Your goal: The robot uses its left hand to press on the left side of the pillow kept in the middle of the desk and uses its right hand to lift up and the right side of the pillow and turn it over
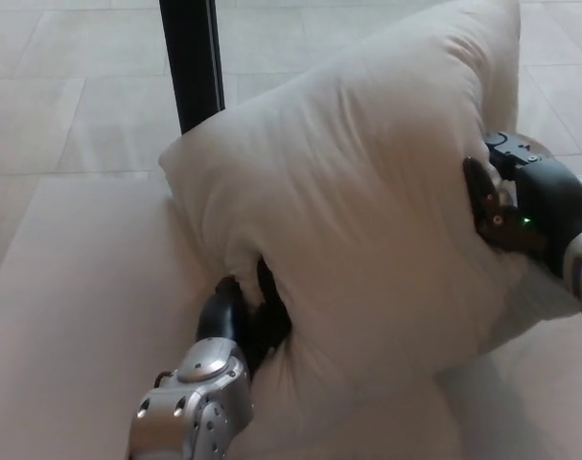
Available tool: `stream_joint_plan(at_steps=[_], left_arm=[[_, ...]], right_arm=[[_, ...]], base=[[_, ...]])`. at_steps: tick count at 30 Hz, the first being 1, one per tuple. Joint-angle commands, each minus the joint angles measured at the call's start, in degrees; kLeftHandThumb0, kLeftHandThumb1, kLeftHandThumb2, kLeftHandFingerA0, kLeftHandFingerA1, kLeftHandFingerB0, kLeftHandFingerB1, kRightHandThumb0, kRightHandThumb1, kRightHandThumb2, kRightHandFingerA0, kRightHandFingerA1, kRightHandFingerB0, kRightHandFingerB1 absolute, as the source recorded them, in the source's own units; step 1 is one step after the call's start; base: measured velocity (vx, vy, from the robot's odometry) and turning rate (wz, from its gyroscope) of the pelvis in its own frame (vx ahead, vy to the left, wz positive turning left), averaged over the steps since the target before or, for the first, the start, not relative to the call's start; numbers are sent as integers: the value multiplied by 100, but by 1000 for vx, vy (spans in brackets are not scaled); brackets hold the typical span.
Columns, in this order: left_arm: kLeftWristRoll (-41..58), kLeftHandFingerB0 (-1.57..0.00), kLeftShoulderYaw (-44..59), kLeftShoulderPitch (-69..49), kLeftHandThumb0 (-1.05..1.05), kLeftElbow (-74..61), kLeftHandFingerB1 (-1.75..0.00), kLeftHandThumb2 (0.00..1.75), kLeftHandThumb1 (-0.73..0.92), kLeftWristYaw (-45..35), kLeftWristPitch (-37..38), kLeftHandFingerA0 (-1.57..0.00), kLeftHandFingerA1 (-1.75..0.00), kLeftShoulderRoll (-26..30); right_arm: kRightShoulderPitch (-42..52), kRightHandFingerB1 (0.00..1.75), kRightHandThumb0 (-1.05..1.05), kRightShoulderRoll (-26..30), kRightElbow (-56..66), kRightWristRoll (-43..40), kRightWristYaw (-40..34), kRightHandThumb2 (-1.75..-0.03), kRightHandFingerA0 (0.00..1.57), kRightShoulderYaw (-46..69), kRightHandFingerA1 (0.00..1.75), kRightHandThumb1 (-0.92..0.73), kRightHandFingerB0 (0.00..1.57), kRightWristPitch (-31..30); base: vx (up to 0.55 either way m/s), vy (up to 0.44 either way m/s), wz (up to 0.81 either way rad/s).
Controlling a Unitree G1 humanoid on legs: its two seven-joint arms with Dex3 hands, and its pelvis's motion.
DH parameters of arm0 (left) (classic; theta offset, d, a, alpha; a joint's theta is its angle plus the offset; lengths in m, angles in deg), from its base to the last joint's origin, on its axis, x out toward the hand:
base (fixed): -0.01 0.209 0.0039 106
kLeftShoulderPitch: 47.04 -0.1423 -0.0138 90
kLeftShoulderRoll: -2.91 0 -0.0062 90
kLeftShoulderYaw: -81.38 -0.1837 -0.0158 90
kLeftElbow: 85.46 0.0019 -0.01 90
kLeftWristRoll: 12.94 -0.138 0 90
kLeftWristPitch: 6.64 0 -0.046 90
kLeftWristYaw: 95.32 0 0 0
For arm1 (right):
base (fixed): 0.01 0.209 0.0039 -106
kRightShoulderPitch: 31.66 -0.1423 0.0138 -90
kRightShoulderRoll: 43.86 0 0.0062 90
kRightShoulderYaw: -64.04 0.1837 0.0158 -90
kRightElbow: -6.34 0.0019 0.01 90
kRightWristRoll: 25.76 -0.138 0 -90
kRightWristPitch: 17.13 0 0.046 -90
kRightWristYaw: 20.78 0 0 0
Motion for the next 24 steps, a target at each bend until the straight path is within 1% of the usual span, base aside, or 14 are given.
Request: stream_joint_plan(at_steps=[1, 2, 3, 4, 5, 6, 7, 8, 9, 10, 12, 13, 14, 24], left_arm=[[-118, -32, -1147, -484, -76, 984, -63, 75, 92, -550, 732, -62, -106, -950], [-93, -33, -1190, -582, -74, 964, -58, 77, 92, -601, 857, -50, -101, -972], [-369, -21, -1548, -737, -72, 1027, -59, 75, 92, -438, 1197, -49, -104, -950], [-823, -3, -2116, -708, -75, 1023, -42, 78, 92, -185, 999, -26, -78, -758], [-1146, 0, -2576, -710, -33, 998, -52, 121, 68, -136, 1008, -3, -53, -549], [-992, -12, -2559, -1017, -63, 938, -41, 79, 92, -221, 1393, -22, -63, -611], [-1309, 0, -3164, -1231, -27, 762, -52, 125, 76, -276, 1773, -4, -54, -256], [-1459, 0, -3436, -1295, -27, 685, -52, 125, 76, -290, 1917, -4, -54, -89], [-820, -6, -3017, -1550, -49, 488, -28, 91, 84, -386, 1444, 0, 0, -438], [-481, 0, -2548, -1707, -92, 661, 0, 106, 83, -137, 1414, 0, -3, -915], [-51, 0, -1918, -1792, -86, 996, -10, 106, 69, 3, 1565, -2, -26, -1438], [113, 0, -1671, -1737, -96, 1296, 0, 100, 68, -94, 1738, -13, -47, -1592], [179, 0, -1582, -1750, -96, 1429, -3, 98, 67, -105, 1859, -16, -55, -1680], [264, 0, -1638, -1810, -96, 1671, -3, 98, 67, 30, 2140, -16, -55, -1880]], right_arm=[[-58, 34, -98, -1258, 92, -208, 493, -65, 36, -1055, 56, -81, 17, -447], [-64, 37, -100, -1327, 40, -141, 484, -65, 34, -1160, 58, -81, 15, -430], [-57, 41, -102, -1478, -15, -103, 500, -108, 28, -1342, 63, -65, 9, -516], [-13, 44, -104, -1600, -44, -86, 523, -107, 33, -1480, 67, -66, 6, -576], [13, 44, -105, -1651, -55, -39, 518, -107, 35, -1575, 66, -66, 9, -607], [47, 44, -105, -1773, -109, -50, 512, -106, 35, -1641, 67, -65, 9, -652], [78, 49, -103, -1902, -202, -25, 518, -105, 34, -1772, 71, -63, 5, -629], [78, 49, -103, -1957, -241, -12, 521, -105, 34, -1817, 71, -63, 5, -615], [63, 50, -105, -2035, -331, 31, 531, -106, 39, -1899, 72, -61, 8, -652], [69, 45, -103, -2094, -420, 51, 570, -62, 36, -1959, 68, -74, 12, -643], [89, 52, -99, -2178, -541, 99, 615, -101, 40, -2043, 68, -54, 10, -628], [184, 50, -100, -2292, -745, 239, 637, -62, 39, -2268, 65, -71, 14, -506], [325, 49, -94, -2356, -784, 360, 592, -63, 83, -2514, 138, -71, 16, -457], [765, 46, -93, -2366, -569, 548, 488, -61, 97, -2864, 126, -69, 16, -362]], base=[[0, 0, 0], [0, 0, 0], [0, 0, 0], [0, 0, 0], [0, 0, 0], [0, 0, 0], [0, 0, 0], [0, 0, 0], [0, 0, 0], [0, 0, 0], [0, 0, 0], [0, 0, 0], [0, 0, 0], [0, 0, 0]])
